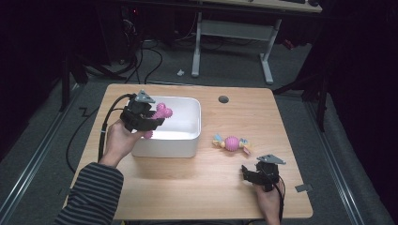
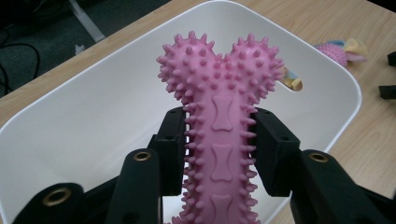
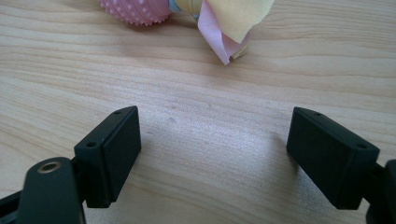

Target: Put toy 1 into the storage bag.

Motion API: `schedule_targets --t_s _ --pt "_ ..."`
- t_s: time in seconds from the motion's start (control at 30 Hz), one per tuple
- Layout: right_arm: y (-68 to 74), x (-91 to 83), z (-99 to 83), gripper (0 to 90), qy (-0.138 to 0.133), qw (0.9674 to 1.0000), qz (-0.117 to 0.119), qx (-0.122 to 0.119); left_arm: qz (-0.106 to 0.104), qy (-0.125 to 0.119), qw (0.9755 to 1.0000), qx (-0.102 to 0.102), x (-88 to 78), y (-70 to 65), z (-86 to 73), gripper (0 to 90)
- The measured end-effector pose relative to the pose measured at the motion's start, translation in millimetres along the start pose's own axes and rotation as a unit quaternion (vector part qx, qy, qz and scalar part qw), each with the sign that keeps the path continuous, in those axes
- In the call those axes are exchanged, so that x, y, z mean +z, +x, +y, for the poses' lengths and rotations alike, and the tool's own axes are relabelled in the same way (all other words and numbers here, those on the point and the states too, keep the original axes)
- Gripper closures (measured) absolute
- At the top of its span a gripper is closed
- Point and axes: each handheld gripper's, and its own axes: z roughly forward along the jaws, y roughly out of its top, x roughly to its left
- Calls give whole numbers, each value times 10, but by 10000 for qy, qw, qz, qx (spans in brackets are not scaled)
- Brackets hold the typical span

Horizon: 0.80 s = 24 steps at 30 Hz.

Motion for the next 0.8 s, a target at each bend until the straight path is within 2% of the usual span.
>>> schedule_targets --t_s 0.5,0.63,0.8 --pt "0 3 0 176 -13 10000 -5 4 62 180 9998 -75 219 52 53 584" --pt "0 2 0 176 -7 10000 -7 5 140 292 9995 -31 281 52 45 584" --pt "1 2 1 176 -7 10000 -4 8 120 369 9992 -26 332 36 42 582"
